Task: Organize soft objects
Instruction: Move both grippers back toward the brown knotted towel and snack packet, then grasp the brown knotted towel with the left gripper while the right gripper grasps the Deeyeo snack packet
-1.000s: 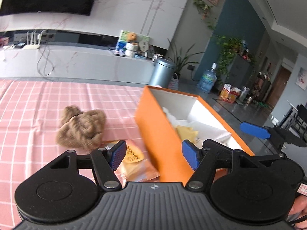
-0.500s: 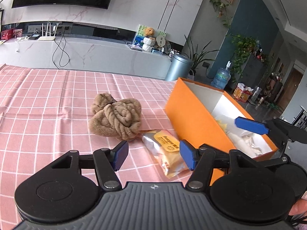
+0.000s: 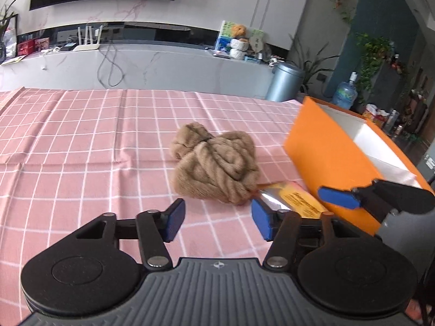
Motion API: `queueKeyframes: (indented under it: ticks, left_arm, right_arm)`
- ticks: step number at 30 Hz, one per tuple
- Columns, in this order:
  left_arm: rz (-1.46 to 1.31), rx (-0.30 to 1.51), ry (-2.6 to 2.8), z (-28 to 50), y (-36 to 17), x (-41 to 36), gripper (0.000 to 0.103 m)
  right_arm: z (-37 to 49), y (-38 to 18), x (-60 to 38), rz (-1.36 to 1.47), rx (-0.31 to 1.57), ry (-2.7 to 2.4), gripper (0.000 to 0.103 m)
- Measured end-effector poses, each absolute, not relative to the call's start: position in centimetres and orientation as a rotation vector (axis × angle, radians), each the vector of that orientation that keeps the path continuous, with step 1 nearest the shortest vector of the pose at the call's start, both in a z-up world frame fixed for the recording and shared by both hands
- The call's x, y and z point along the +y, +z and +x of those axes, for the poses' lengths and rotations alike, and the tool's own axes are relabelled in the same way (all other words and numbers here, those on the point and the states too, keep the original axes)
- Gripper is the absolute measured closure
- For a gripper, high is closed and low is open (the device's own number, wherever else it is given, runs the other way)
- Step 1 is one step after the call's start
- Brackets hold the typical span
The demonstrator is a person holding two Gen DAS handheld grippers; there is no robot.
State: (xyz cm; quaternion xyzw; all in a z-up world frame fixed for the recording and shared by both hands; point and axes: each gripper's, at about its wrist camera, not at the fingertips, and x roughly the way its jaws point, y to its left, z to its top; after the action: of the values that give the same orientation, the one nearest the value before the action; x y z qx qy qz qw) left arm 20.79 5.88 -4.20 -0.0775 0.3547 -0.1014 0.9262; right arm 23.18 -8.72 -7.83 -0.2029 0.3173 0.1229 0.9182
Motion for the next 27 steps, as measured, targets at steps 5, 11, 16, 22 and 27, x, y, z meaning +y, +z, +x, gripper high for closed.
queueKeyframes:
  ticks: [5,11,16,22,27]
  left_arm:
    - [-0.195,0.743,-0.169,23.2,-5.2,7.0,0.044]
    - [-0.213,0.766,-0.177,25.8,-6.6,7.4,0.056]
    - [-0.247,0.786,-0.168,26.3,-7.3,7.6,0.093]
    - [-0.193,0.779,-0.146,24.7,-6.8,7.1,0.1]
    - [-0.184,0.767,-0.135,22.0,-5.5,7.2,0.101]
  right_arm:
    - [25.1,-8.8,-8.6,-0.417,0.671,0.232,0.051]
    - [26.1,-9.9,-8.8,-0.4,0.699,0.221,0.056]
    - [26.0,-10.2,-8.7,-0.408,0.682,0.228,0.071]
    - [25.2,-10.2,-8.2,-0.44,0.645,0.248,0.095]
    - [24.2,-9.5,-8.2,-0.421,0.636,0.276,0.103]
